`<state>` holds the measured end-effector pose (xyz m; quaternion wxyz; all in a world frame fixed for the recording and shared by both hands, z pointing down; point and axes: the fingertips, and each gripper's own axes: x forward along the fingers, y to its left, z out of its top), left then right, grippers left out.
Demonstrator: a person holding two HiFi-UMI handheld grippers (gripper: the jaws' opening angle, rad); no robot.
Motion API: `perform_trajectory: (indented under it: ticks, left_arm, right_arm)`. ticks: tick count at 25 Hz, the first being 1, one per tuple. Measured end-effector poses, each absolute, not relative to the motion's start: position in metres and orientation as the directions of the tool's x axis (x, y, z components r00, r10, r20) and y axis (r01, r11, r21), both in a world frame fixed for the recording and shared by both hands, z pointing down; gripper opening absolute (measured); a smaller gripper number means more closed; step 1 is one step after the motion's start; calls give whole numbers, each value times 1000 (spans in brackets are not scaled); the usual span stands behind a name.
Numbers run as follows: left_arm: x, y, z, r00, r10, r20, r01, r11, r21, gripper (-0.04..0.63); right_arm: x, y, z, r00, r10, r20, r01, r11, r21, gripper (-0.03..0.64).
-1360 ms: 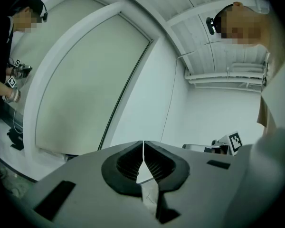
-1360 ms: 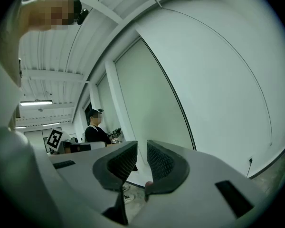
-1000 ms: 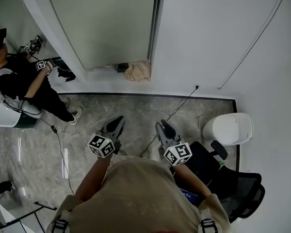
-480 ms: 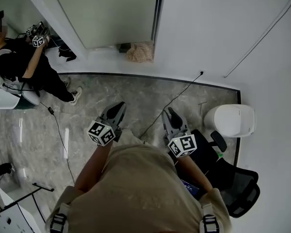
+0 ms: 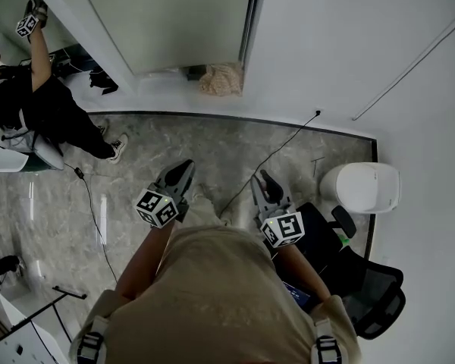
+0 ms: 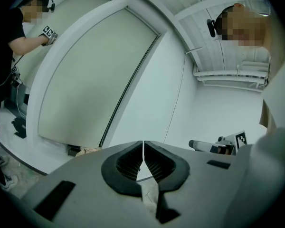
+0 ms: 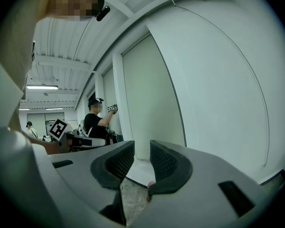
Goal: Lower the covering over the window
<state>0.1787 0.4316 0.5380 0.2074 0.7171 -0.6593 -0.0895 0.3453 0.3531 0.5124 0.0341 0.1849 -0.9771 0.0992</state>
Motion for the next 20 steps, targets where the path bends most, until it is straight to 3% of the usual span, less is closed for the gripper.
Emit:
perform_trajectory:
  ticks: [20]
  left_arm:
    - [13,357,551,227,-964,137,-884,-146,443,23]
  right_arm:
    - [173,295,517,-898,-419,137,-439,881,-178,87]
